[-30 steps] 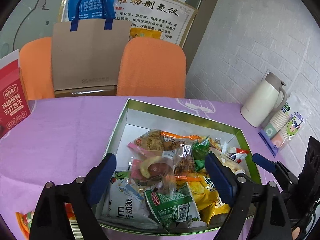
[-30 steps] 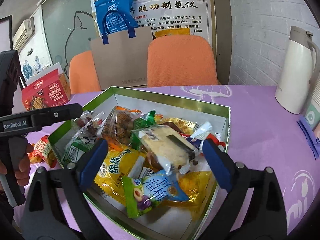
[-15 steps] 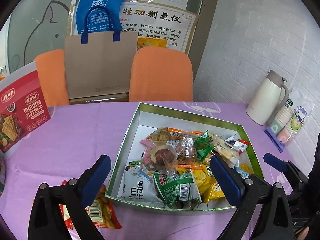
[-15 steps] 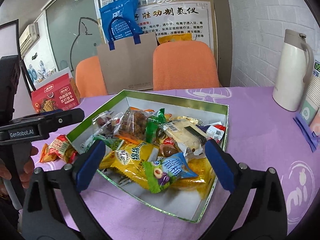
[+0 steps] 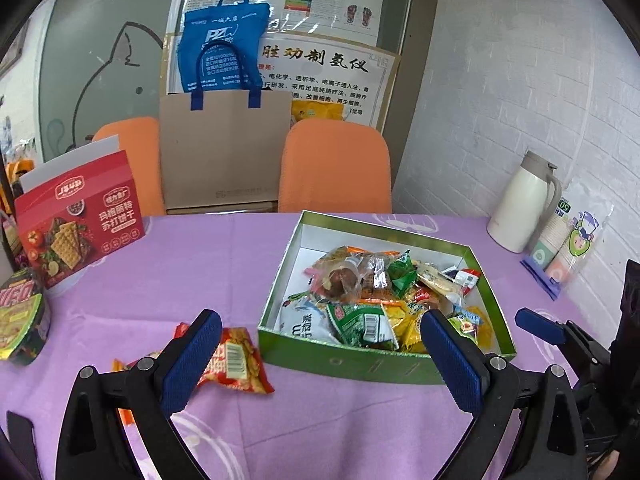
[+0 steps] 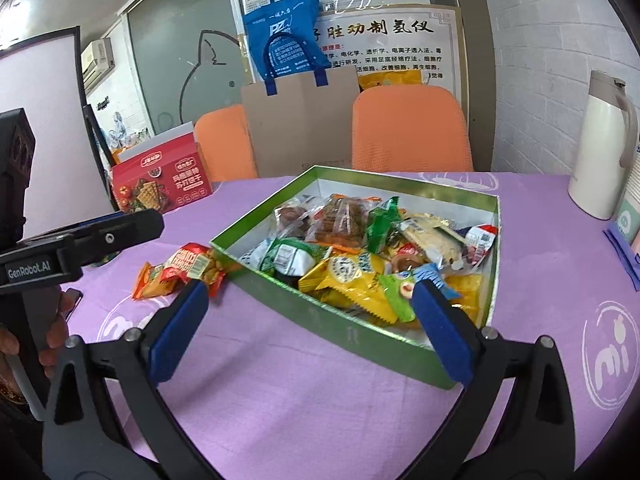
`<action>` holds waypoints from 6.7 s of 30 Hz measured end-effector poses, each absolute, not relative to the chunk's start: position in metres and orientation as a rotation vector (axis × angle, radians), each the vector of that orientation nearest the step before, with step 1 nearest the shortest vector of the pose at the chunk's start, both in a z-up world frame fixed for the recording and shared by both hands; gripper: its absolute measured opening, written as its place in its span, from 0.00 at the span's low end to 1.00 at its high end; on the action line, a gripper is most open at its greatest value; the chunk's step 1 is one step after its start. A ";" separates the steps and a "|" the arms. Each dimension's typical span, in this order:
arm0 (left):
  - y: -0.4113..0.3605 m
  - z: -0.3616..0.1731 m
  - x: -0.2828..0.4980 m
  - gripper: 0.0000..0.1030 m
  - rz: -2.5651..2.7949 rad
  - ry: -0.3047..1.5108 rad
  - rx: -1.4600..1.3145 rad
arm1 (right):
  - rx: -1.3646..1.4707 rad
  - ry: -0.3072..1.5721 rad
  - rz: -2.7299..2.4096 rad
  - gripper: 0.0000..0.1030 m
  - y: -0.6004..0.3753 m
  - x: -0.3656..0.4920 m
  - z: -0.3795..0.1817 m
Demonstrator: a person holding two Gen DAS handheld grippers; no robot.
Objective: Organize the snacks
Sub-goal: 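Withdraw both tools and move the left tool to the orange-green chip bag, then grasp the orange-and-green chip bag with the left tool, then carry the chip bag into the green box and open the left tool, then withdraw the left tool and move it to the red peanut snack bag, then grasp the red peanut snack bag with the left tool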
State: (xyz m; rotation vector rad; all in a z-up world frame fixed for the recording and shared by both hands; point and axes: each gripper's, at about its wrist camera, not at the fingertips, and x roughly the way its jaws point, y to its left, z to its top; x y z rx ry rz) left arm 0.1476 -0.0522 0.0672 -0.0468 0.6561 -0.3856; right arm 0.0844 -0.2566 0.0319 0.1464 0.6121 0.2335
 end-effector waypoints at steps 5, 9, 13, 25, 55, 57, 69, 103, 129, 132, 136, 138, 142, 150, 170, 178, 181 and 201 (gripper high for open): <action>-0.001 0.053 0.132 0.98 -0.347 0.678 -0.083 | 0.129 0.663 0.314 0.98 -0.223 0.082 0.017; 0.039 0.036 0.141 0.98 -0.302 0.734 -0.110 | 0.098 0.696 0.368 0.98 -0.197 0.082 0.007; 0.080 0.025 0.168 0.98 -0.271 0.777 -0.195 | 0.068 0.715 0.390 0.98 -0.181 0.082 0.001; 0.102 -0.024 0.247 0.95 -0.340 0.882 -0.171 | 0.066 0.772 0.381 0.98 -0.170 0.096 -0.014; 0.095 -0.047 0.129 0.54 -0.487 0.936 -0.272 | 0.159 0.891 0.555 0.64 -0.122 0.135 -0.041; 0.093 -0.049 0.128 0.54 -0.488 0.933 -0.288 | 0.159 0.900 0.559 0.64 -0.117 0.145 -0.043; 0.085 -0.052 0.142 0.21 -0.437 0.935 -0.288 | 0.227 0.934 0.571 0.26 -0.105 0.178 -0.055; -0.043 0.052 0.134 0.16 -0.652 0.732 -0.182 | 0.383 0.541 0.344 0.13 -0.264 0.109 0.052; -0.141 0.017 0.229 0.82 -0.602 0.806 -0.133 | 0.398 0.618 0.052 0.58 -0.348 0.163 -0.004; -0.135 0.016 0.227 0.85 -0.590 0.817 -0.134 | 0.408 0.613 0.046 0.73 -0.351 0.159 -0.003; -0.130 0.020 0.219 0.91 -0.530 0.784 -0.094 | 0.403 0.596 0.047 0.87 -0.348 0.151 0.006; -0.128 0.024 0.214 0.93 -0.523 0.771 -0.095 | 0.403 0.593 0.050 0.94 -0.346 0.147 0.011; -0.122 0.034 0.202 0.93 -0.512 0.747 -0.084 | 0.400 0.570 0.067 0.97 -0.339 0.136 0.025; -0.105 0.052 0.171 0.93 -0.472 0.701 -0.068 | 0.372 0.539 0.104 0.99 -0.321 0.109 0.044; 0.055 0.009 0.188 0.93 -0.310 0.839 -0.255 | 0.248 0.735 0.434 0.99 -0.190 0.103 0.005; 0.071 -0.024 0.213 0.83 -0.405 0.890 -0.340 | 0.201 0.868 0.506 0.91 -0.143 0.135 -0.031; 0.067 -0.028 0.221 0.77 -0.445 0.906 -0.318 | 0.200 0.895 0.513 0.84 -0.132 0.149 -0.040; 0.061 -0.045 0.244 0.44 -0.561 0.925 -0.295 | 0.196 0.922 0.489 0.39 -0.105 0.193 -0.056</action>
